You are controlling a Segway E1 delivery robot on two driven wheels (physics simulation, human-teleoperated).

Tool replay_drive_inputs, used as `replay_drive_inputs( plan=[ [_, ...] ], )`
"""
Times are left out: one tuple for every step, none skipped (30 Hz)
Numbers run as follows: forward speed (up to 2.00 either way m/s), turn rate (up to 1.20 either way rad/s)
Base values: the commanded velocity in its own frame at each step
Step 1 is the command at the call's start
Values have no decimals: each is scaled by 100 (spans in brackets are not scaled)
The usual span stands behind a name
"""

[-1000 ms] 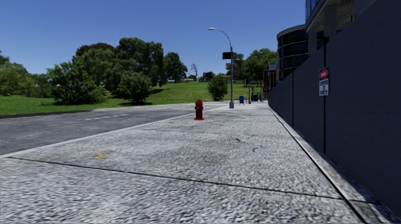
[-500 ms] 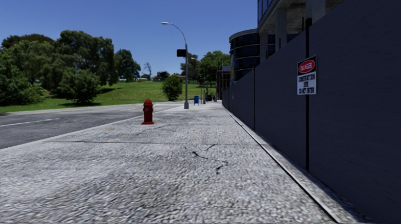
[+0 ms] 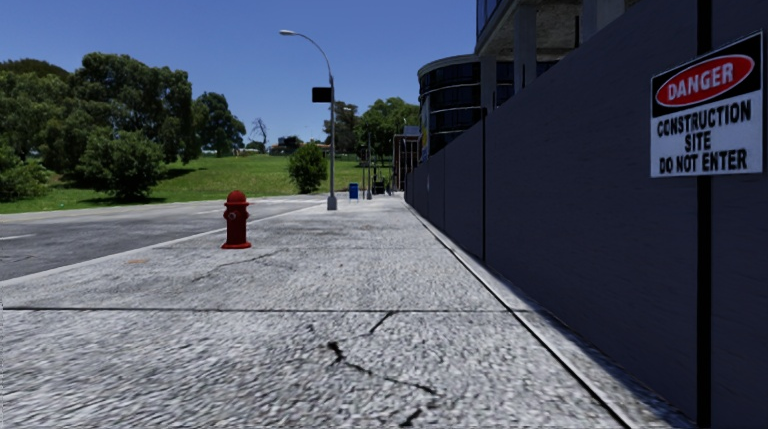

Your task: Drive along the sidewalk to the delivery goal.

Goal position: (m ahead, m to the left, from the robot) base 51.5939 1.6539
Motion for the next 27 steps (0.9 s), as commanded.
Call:
replay_drive_inputs(
  plan=[
    [200,0],
    [200,0],
    [200,0],
    [200,0],
    [200,0],
    [200,0],
    [200,0],
    [200,0],
    [200,0],
    [200,0],
    [200,0],
    [200,0],
    [200,0],
    [200,0],
    [200,0],
    [200,0],
    [200,0],
    [200,0],
    [200,0],
    [200,0],
    [200,0],
    [200,0],
    [200,0],
    [200,0],
    [200,0],
    [200,0],
    [200,0]
  ],
)
